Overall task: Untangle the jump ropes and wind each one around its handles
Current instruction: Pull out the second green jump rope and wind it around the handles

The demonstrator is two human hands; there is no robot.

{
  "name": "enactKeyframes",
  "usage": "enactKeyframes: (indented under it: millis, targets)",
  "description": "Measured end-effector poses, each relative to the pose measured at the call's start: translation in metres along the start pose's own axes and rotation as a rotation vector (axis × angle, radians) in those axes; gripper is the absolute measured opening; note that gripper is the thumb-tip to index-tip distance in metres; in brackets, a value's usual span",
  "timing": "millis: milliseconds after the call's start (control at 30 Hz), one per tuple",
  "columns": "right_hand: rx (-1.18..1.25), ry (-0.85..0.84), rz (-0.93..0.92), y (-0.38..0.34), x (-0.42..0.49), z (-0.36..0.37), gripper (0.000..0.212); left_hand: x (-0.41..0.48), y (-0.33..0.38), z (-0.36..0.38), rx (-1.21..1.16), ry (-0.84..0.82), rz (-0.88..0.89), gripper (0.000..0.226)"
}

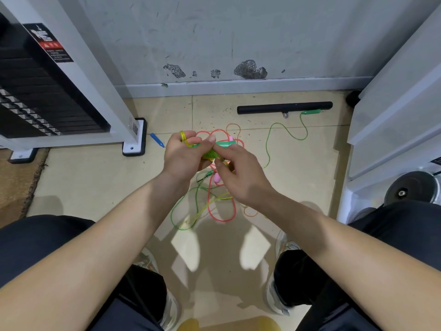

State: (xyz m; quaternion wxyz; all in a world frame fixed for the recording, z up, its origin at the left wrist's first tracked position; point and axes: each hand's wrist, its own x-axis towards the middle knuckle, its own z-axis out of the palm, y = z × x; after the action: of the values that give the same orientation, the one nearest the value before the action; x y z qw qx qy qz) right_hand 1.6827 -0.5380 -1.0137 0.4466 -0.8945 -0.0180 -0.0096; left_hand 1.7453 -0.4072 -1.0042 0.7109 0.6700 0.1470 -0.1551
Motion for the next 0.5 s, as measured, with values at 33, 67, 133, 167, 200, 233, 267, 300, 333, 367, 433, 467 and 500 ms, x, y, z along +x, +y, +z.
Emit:
enactKeyframes:
  millis: [33,67,133,167,200,233,267,300,333,367,433,467,500]
  targets:
    - [-0.047,-0.024,-0.030,0.001,0.000,0.001,0.037,0.001,0.000,-0.001,-0.035,0.007,-0.031,0.042]
    - [-0.050,-0.011,-0.057,0.002,0.000,0.004,0.036,0.002,0.001,-0.002,-0.074,0.014,-0.053,0.040]
    - [0.069,0.093,-0.066,0.001,-0.005,0.010,0.026,0.004,0.001,-0.004,-0.111,0.038,-0.058,0.037]
    - [0.163,0.144,-0.028,0.001,-0.008,0.014,0.020,0.006,0.002,-0.005,-0.121,0.047,-0.052,0.039]
    - [0.264,0.176,0.035,0.001,-0.011,0.018,0.014,0.008,0.003,-0.006,-0.137,0.049,-0.046,0.043]
    - [0.355,0.181,0.100,0.001,-0.012,0.021,0.008,0.009,0.003,-0.008,-0.157,0.043,-0.040,0.047]
    - [0.417,0.161,0.150,0.003,-0.012,0.025,0.007,0.011,0.004,-0.009,-0.181,0.028,-0.036,0.047]
    - [0.441,0.122,0.185,0.004,-0.012,0.026,0.010,0.012,0.004,-0.011,-0.208,0.004,-0.035,0.043]
    - [0.431,0.075,0.215,0.008,-0.010,0.026,0.014,0.012,0.005,-0.011,-0.231,-0.021,-0.040,0.041]
    - [0.381,0.023,0.242,0.010,-0.008,0.023,0.019,0.011,0.007,-0.011,-0.246,-0.044,-0.049,0.039]
    - [0.216,-0.088,0.273,0.014,-0.002,0.012,0.033,0.008,0.009,-0.011,-0.254,-0.081,-0.072,0.036]
    - [0.137,-0.134,0.285,0.016,0.001,0.004,0.042,0.007,0.011,-0.012,-0.243,-0.100,-0.083,0.035]
    - [0.078,-0.164,0.294,0.017,0.004,-0.004,0.051,0.005,0.014,-0.013,-0.224,-0.124,-0.095,0.036]
